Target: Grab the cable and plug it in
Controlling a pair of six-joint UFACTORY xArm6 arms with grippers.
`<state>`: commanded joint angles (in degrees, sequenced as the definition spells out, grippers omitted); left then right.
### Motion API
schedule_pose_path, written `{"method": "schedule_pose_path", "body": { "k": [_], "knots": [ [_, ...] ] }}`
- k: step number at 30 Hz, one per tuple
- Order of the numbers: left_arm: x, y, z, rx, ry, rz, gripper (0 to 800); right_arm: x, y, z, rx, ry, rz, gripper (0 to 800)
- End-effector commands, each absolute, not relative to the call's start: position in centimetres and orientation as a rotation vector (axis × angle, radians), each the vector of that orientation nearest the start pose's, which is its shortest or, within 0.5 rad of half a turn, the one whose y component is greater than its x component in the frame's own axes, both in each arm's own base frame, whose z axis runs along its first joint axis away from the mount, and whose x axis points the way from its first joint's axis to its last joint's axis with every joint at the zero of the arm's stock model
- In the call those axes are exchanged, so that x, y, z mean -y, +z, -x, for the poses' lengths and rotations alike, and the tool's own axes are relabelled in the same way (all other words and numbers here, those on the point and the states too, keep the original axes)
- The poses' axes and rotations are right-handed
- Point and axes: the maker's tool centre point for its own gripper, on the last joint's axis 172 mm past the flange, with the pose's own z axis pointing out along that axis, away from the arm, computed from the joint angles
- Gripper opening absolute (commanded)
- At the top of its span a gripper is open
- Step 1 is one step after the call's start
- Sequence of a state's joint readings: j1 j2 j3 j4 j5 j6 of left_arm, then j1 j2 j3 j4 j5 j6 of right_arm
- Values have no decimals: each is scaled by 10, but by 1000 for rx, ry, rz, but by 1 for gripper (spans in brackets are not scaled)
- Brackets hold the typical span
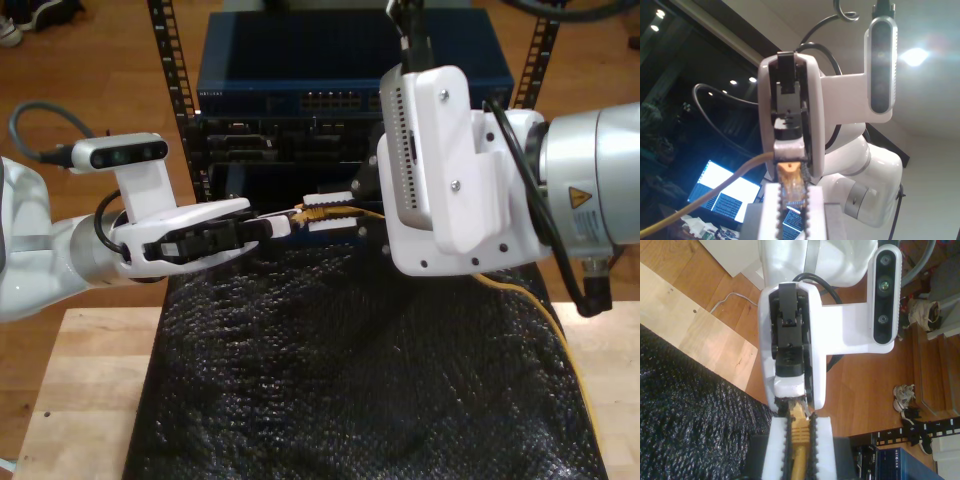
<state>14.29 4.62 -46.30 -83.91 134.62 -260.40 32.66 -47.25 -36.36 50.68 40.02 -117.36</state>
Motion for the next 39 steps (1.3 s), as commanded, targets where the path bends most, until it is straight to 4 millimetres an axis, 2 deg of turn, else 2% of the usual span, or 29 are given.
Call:
{"method": "schedule_pose_path", "body": {
  "k": [4, 7, 8, 10, 11, 16, 20, 22, 28, 30, 35, 37, 39],
  "knots": [
    [173, 426, -304, 688, 539, -838, 293, -302, 438, -307, -2465, 1633, -1343, 1],
    [173, 425, -304, 684, 532, -841, 329, -302, 438, -307, -2465, 1633, -1343, 1],
    [174, 425, -305, 685, 533, -844, 378, -302, 437, -307, -2467, 1632, -1344, 1],
    [174, 425, -305, 682, 536, -844, 530, -302, 437, -308, -2464, 1632, -1347, 1],
    [174, 425, -305, 682, 537, -844, 575, -303, 436, -307, -2467, 1630, -1348, 1],
    [174, 425, -308, 691, 549, -853, 702, -303, 432, -312, -2459, 1638, -1407, 1],
    [175, 425, -311, 699, 551, -865, 729, -305, 426, -319, -2456, 1622, -1489, 1],
    [175, 423, -319, 713, 570, -894, 763, -301, 425, -332, -2426, 1614, -1551, 1],
    [180, 407, -337, 709, 606, -988, 784, -259, 409, -386, -2254, 1549, -1832, 1],
    [180, 403, -341, 707, 614, -1010, 786, -248, 403, -396, -2216, 1533, -1887, 0],
    [179, 393, -357, 730, 673, -1113, 795, -242, 395, -398, -2176, 1512, -2015, 0],
    [177, 388, -359, 747, 676, -1148, 797, -241, 391, -395, -2179, 1498, -2058, 0],
    [176, 386, -356, 789, 663, -1172, 797, -232, 386, -399, -2162, 1476, -2107, 0]
  ]
}}
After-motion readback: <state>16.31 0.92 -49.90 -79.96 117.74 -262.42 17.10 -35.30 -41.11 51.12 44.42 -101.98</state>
